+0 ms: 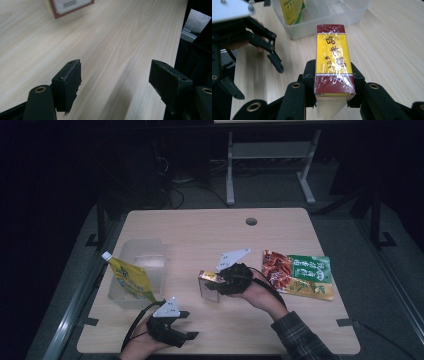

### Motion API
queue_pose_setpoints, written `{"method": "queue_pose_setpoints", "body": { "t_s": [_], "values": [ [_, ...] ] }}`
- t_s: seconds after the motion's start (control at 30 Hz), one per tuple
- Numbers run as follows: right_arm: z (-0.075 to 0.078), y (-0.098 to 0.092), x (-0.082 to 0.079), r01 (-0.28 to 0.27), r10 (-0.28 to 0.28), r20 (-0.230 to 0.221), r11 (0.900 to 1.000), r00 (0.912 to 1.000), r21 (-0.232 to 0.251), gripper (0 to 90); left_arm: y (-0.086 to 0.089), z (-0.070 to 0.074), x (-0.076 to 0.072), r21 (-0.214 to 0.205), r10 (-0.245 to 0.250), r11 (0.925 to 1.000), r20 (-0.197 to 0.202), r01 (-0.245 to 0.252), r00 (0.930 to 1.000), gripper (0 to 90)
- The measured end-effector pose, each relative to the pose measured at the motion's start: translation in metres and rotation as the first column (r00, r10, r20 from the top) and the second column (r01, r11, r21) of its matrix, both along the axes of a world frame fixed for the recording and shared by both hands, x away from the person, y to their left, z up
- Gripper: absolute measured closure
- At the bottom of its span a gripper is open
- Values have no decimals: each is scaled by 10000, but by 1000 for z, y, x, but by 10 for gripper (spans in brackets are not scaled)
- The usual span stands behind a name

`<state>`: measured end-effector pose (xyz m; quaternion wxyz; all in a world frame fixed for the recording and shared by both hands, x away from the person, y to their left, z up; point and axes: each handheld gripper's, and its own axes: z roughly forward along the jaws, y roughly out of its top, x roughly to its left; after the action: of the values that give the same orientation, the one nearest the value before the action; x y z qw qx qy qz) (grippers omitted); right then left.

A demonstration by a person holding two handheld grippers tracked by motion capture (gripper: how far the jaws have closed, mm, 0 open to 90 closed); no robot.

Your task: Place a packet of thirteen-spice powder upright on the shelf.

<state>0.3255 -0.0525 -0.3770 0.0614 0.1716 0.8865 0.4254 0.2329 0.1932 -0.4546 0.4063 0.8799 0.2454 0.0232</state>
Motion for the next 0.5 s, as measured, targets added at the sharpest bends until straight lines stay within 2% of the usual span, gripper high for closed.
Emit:
{"method": "queue_pose_setpoints", "body": {
  "t_s": [0.03,0.27,0.33,0.37,0.4,0.47,0.5],
  "values": [
    [1,2,3,-116,116,74,9999,9999,1,671,1,0,0,106,-52,9999,46,52,10000,253],
    [11,21,15,-577,577,225,9983,9981,16,670,3,0,-1,15,75,10000,-48,-75,10000,253],
    [14,27,19,-827,827,440,9966,9956,-27,670,3,0,-2,-10,51,10000,-29,-51,10000,253],
    [16,30,20,-792,791,290,9969,9964,21,671,4,1,-2,-22,37,10000,-4,-37,10000,253],
    [17,32,23,-992,991,496,9951,9938,0,670,4,1,-2,-27,26,10000,-9,-26,10000,253],
    [20,38,26,-998,996,347,9950,9944,37,670,4,1,-2,-94,78,9999,-65,-79,9999,253],
    [22,41,28,-1113,1110,415,9938,9929,38,670,4,1,-2,-107,92,9999,-61,-93,9999,253]
  ]
}}
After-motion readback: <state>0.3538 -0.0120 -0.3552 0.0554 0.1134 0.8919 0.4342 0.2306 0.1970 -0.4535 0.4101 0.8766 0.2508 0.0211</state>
